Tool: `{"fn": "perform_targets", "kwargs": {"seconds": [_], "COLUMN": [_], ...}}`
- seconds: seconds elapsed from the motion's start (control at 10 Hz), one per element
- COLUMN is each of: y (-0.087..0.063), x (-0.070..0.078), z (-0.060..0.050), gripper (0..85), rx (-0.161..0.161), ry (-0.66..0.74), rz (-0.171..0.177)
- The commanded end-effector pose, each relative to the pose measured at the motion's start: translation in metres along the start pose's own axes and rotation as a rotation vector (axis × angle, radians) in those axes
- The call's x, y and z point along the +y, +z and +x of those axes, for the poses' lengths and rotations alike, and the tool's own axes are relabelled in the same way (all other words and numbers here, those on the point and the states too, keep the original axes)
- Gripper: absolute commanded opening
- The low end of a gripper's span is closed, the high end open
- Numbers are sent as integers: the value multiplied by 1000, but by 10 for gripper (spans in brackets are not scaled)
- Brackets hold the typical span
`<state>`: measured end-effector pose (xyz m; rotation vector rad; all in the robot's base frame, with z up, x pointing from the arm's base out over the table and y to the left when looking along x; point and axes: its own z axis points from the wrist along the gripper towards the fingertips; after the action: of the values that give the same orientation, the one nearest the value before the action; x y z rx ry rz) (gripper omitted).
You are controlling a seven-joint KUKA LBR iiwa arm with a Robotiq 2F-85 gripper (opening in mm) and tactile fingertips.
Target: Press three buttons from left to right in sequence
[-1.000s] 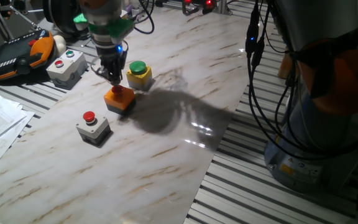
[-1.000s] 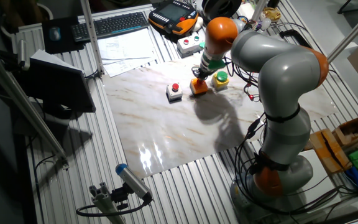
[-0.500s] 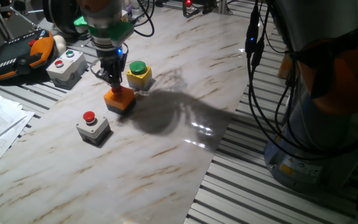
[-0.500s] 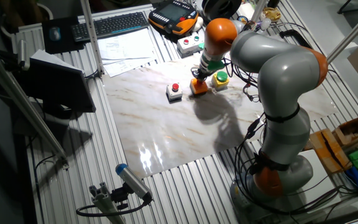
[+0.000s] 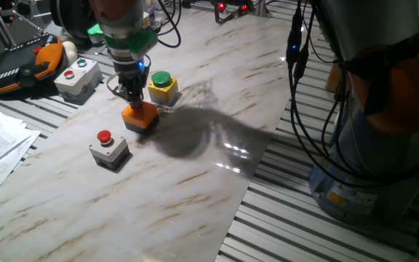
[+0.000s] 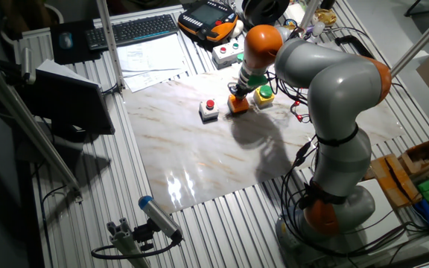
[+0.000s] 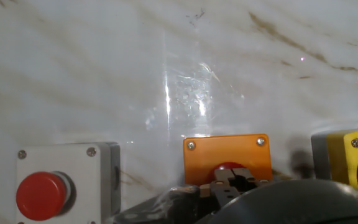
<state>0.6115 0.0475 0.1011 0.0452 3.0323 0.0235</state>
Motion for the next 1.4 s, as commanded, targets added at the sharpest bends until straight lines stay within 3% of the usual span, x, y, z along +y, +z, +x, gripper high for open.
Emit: {"fn": "perform_targets", "kwargs": {"seconds": [0.0,0.3,0.7,0.9,1.2,1.3], "y": [4,4,-37,-51,-51,-51], "x": [1,3,-2,-8,-8,-8], "z": [2,4,0,-2,-2,-2], "gripper": [7,7,7,7,7,7], "rx": [0,-5,37,36,40,48], "ry": [0,6,23,18,1,17], "rz": [-2,0,-3,15,41,66]}}
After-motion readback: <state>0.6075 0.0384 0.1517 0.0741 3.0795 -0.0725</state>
